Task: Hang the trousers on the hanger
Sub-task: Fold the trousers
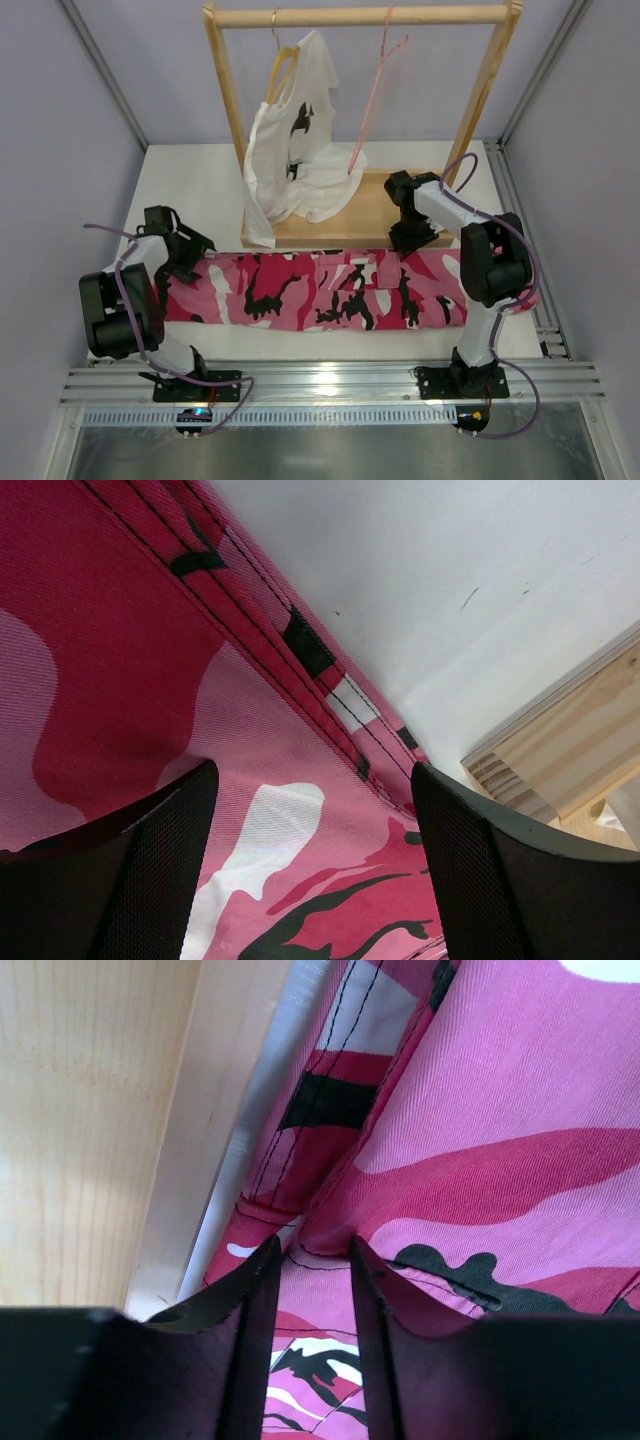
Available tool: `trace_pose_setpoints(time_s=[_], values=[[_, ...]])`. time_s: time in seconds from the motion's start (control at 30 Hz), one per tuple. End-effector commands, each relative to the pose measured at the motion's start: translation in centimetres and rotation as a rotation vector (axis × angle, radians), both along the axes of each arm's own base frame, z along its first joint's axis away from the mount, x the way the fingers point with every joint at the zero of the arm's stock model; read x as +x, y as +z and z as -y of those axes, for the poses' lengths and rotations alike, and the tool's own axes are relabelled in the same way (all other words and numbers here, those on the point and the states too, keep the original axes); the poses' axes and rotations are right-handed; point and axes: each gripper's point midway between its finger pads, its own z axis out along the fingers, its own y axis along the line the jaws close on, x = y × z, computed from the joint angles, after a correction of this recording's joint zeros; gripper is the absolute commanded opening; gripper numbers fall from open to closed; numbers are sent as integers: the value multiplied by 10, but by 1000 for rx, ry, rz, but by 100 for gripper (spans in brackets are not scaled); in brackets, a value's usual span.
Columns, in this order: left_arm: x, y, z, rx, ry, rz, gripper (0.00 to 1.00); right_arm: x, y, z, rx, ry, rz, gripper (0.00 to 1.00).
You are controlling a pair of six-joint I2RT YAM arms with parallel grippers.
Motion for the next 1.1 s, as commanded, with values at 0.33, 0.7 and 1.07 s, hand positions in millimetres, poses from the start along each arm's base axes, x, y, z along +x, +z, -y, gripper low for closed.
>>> trace_pose_setpoints(time_s=[0.33, 0.7, 1.07], values=[[-17, -19, -16, 79, 38, -73, 79, 6, 5, 4, -27, 1, 77, 4], [-33, -25, -51, 254, 57, -201, 80, 25, 16, 31, -166, 128, 238, 4], [-38, -26, -63, 302, 75, -237, 81, 52, 30, 35, -188, 288, 386, 5]])
